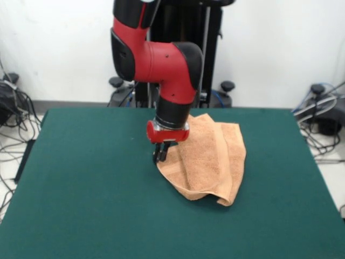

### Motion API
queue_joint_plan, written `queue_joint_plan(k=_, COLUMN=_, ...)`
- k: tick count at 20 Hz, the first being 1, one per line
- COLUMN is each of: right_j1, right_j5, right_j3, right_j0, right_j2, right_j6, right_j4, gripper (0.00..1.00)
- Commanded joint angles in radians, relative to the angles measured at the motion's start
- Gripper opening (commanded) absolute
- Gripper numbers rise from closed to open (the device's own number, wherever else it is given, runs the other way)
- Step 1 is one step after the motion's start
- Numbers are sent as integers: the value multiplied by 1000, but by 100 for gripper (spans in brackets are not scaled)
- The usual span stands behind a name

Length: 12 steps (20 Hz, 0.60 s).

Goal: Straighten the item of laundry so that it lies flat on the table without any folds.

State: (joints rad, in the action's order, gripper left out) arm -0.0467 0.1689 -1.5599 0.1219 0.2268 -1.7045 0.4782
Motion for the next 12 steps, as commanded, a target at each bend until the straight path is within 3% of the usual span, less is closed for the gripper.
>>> queue_joint_plan(k=1, right_j1=175, right_j5=26, right_j3=160, right_j0=54, right_j2=-104, right_j6=-126, right_j4=-36, gripper=0)
queue_joint_plan(k=12, right_j1=113, right_j5=-29, right_j3=119, right_j0=62, right_j2=-111, right_j6=-100, right_j4=-8, gripper=0)
